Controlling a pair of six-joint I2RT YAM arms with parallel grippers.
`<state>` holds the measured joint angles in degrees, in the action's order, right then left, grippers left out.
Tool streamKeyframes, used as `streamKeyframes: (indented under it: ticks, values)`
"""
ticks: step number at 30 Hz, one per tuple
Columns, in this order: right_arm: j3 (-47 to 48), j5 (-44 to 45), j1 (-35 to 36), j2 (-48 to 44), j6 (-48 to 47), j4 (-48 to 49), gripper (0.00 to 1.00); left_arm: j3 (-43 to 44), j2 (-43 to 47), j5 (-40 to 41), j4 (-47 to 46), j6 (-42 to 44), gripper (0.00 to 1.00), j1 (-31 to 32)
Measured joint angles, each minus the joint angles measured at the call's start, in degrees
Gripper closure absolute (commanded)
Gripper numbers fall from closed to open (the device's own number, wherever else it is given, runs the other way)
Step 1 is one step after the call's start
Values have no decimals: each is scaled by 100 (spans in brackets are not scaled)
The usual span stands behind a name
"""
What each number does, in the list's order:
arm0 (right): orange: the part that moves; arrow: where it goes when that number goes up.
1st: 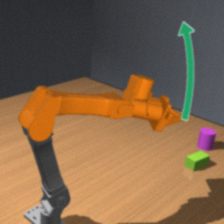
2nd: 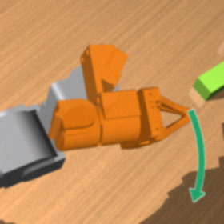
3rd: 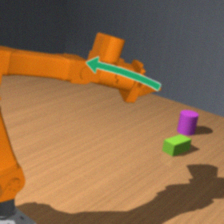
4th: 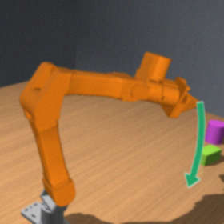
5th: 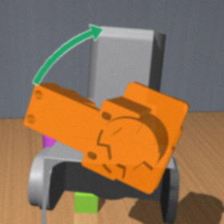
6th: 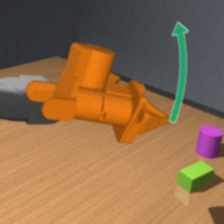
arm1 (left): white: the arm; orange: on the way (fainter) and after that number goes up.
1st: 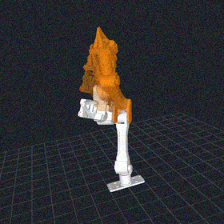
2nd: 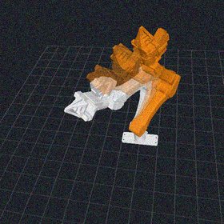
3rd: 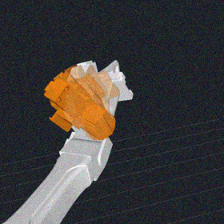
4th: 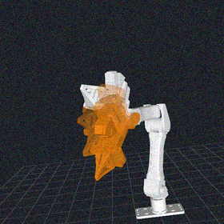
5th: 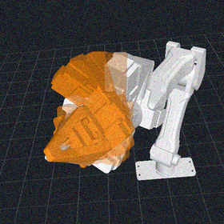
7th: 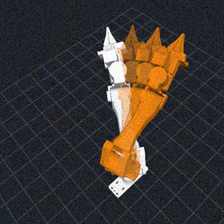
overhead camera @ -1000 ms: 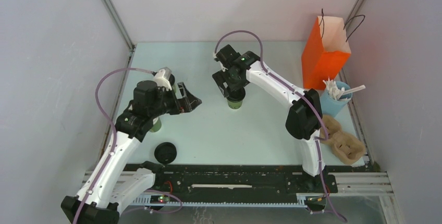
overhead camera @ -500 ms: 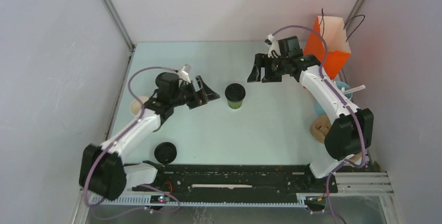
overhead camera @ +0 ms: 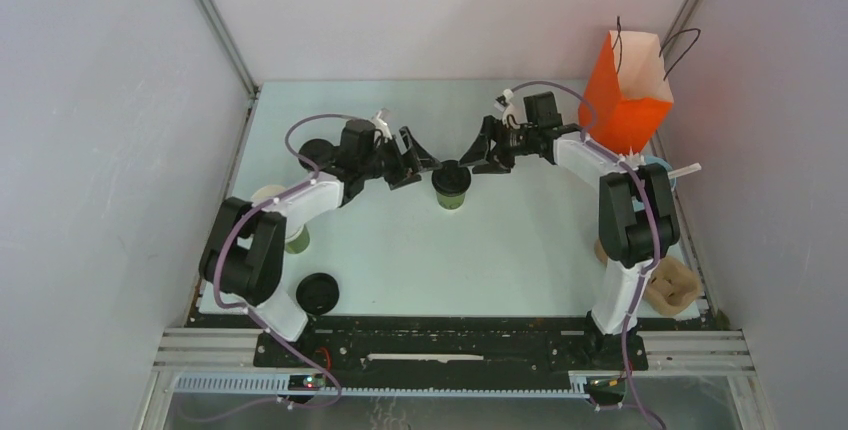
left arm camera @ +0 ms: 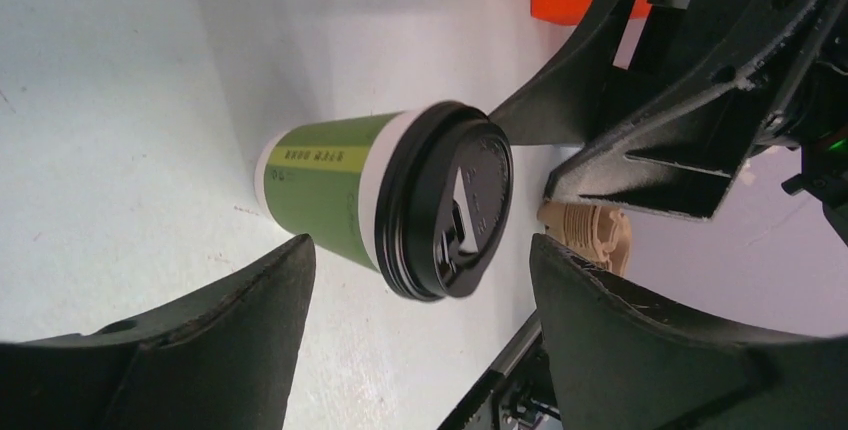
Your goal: Pack the takeout coffee
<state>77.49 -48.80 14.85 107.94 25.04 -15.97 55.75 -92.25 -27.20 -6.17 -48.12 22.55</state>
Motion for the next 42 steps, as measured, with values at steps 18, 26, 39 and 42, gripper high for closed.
streamKeyframes:
  ticks: [18, 26, 39, 42]
  values:
    - [-13, -363, -63, 514, 411, 896, 43, 511, -839, 28, -68, 9, 36, 0]
    - [-13, -417, -61, 704, 673, 1003, 46, 511, -881, 166, -125, 11, 45, 0]
    - [-1019, -573, -105, 562, 1541, 2496, 29, 326, -835, 361, -560, 46, 53, 107]
    - [-1156, -533, -96, 501, 1534, 2608, 19, 306, -780, 457, -538, 105, 51, 166]
